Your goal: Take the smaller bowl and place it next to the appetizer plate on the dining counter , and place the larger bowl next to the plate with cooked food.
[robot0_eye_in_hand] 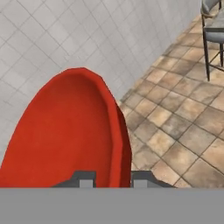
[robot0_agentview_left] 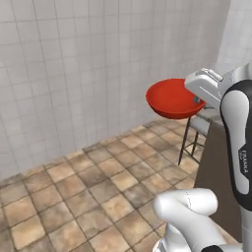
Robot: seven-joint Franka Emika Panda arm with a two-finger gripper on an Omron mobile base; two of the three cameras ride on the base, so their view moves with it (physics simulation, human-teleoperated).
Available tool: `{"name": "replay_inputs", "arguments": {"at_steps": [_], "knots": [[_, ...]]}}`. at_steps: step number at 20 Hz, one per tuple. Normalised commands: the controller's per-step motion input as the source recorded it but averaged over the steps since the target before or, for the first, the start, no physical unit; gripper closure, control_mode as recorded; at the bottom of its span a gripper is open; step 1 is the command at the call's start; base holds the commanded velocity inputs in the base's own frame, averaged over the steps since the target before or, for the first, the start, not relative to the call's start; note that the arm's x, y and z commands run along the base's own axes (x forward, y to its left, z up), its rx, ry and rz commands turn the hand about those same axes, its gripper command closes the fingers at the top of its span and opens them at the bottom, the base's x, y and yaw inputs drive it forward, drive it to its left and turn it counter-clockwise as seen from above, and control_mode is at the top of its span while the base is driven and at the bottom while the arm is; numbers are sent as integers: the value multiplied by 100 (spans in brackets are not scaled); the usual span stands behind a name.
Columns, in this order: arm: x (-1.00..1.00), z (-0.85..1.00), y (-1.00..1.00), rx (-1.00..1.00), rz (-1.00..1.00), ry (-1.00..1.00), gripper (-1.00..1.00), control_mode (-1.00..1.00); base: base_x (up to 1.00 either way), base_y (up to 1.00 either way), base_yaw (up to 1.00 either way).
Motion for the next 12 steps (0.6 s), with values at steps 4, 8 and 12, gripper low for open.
{"name": "replay_inputs", "arguments": {"at_steps": [4, 8, 12], "knots": [[0, 0, 0, 0, 0, 0, 100, 100, 100, 0, -45], [0, 0, 0, 0, 0, 0, 100, 100, 100, 10, -37], [0, 0, 0, 0, 0, 0, 100, 100, 100, 14, -38]]}}
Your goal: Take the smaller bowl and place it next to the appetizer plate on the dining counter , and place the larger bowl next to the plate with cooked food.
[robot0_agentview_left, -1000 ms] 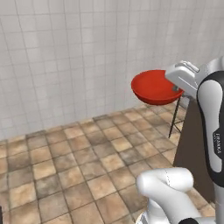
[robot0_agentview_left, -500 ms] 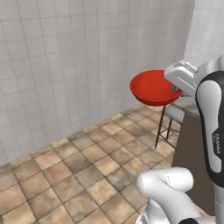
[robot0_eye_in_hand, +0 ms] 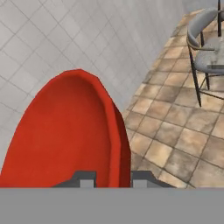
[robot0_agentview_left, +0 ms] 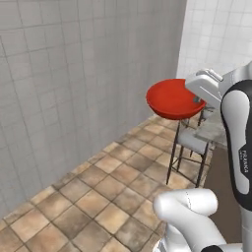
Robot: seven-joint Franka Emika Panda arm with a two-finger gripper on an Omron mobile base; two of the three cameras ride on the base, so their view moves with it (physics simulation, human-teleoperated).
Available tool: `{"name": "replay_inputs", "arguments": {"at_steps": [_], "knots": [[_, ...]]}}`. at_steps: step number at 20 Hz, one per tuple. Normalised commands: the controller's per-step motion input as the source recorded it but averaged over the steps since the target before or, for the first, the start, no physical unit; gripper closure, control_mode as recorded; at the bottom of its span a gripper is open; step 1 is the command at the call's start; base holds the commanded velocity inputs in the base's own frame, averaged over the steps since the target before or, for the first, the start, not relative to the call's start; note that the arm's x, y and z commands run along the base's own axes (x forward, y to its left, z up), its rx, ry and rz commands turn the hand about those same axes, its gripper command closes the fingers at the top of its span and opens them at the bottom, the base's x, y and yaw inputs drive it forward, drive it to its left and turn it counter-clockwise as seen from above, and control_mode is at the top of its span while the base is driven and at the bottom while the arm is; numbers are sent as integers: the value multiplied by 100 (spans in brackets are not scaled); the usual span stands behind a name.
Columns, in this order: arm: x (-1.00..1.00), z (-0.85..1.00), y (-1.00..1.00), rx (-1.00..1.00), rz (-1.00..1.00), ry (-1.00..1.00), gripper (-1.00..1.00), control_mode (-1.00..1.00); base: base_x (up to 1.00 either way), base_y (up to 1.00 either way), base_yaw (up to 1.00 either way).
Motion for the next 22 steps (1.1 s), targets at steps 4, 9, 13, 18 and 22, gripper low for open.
{"name": "replay_inputs", "arguments": {"at_steps": [4, 9, 13, 18, 22], "knots": [[0, 0, 0, 0, 0, 0, 100, 100, 100, 12, -41], [0, 0, 0, 0, 0, 0, 100, 100, 100, 16, -44], [0, 0, 0, 0, 0, 0, 100, 100, 100, 28, -45], [0, 0, 0, 0, 0, 0, 100, 100, 100, 33, -41], [0, 0, 0, 0, 0, 0, 100, 100, 97, 33, -37]]}}
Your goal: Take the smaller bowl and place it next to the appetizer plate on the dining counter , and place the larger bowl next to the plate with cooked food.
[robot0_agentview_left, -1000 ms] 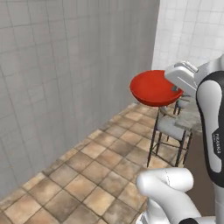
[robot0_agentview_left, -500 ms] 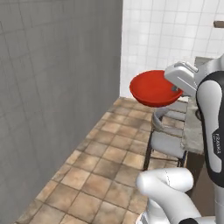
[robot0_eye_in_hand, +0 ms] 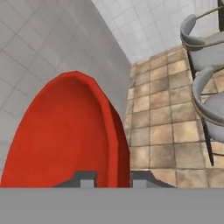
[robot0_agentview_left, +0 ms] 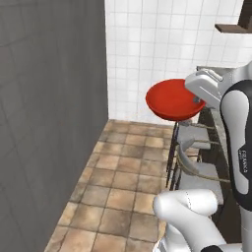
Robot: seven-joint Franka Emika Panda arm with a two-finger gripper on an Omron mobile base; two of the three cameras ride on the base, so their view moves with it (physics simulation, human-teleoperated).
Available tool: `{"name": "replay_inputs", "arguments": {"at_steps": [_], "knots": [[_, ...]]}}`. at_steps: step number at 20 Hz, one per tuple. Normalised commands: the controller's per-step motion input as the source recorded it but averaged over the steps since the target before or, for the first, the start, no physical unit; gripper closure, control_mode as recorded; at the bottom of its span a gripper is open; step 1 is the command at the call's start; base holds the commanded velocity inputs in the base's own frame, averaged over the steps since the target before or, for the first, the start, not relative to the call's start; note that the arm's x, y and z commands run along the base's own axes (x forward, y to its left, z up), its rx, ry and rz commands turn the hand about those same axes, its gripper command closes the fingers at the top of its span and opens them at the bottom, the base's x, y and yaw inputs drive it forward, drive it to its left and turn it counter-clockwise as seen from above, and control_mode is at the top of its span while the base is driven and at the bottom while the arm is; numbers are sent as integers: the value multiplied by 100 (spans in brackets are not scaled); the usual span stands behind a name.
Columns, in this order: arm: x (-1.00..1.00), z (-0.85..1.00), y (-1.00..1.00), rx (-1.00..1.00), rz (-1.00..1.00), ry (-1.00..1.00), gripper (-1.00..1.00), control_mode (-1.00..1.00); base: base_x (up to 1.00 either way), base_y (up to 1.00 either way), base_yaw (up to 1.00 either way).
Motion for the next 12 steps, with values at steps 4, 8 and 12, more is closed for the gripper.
{"name": "replay_inputs", "arguments": {"at_steps": [4, 8, 12], "knots": [[0, 0, 0, 0, 0, 0, 100, 100, 77, 11, -41], [0, 0, 0, 0, 0, 0, 100, 100, 66, 5, -45], [0, 0, 0, 0, 0, 0, 100, 100, 71, 22, -45]]}}
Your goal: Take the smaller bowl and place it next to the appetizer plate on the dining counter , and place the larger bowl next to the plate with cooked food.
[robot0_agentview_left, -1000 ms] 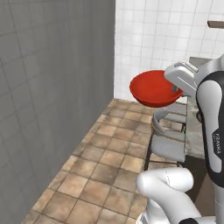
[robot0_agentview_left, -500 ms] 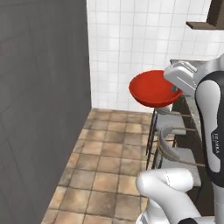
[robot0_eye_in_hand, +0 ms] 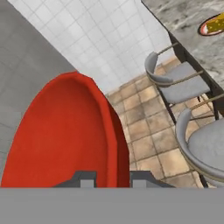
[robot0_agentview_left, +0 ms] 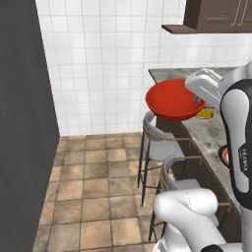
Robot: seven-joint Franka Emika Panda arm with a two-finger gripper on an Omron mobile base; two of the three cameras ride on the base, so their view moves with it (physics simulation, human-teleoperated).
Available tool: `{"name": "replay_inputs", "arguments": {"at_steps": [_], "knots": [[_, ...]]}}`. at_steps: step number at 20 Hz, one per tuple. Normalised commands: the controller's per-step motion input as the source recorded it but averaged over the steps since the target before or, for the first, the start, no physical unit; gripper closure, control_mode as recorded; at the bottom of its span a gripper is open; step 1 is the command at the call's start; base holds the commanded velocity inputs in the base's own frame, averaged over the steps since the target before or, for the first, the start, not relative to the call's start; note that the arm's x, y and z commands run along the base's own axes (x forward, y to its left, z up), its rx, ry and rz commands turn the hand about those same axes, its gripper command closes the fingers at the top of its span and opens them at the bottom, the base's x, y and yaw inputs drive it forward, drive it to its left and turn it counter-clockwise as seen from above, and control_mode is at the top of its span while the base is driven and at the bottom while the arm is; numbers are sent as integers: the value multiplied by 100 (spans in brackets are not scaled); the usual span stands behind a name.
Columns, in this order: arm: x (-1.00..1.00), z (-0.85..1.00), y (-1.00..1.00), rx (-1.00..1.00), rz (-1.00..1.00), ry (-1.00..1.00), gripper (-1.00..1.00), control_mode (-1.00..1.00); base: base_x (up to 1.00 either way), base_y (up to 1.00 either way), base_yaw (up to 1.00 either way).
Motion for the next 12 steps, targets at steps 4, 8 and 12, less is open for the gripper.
{"name": "replay_inputs", "arguments": {"at_steps": [4, 8, 12], "knots": [[0, 0, 0, 0, 0, 0, 100, 100, 70, 32, -46], [0, 0, 0, 0, 0, 0, 100, 100, 76, 46, -51], [0, 0, 0, 0, 0, 0, 100, 100, 78, 55, -55]]}}
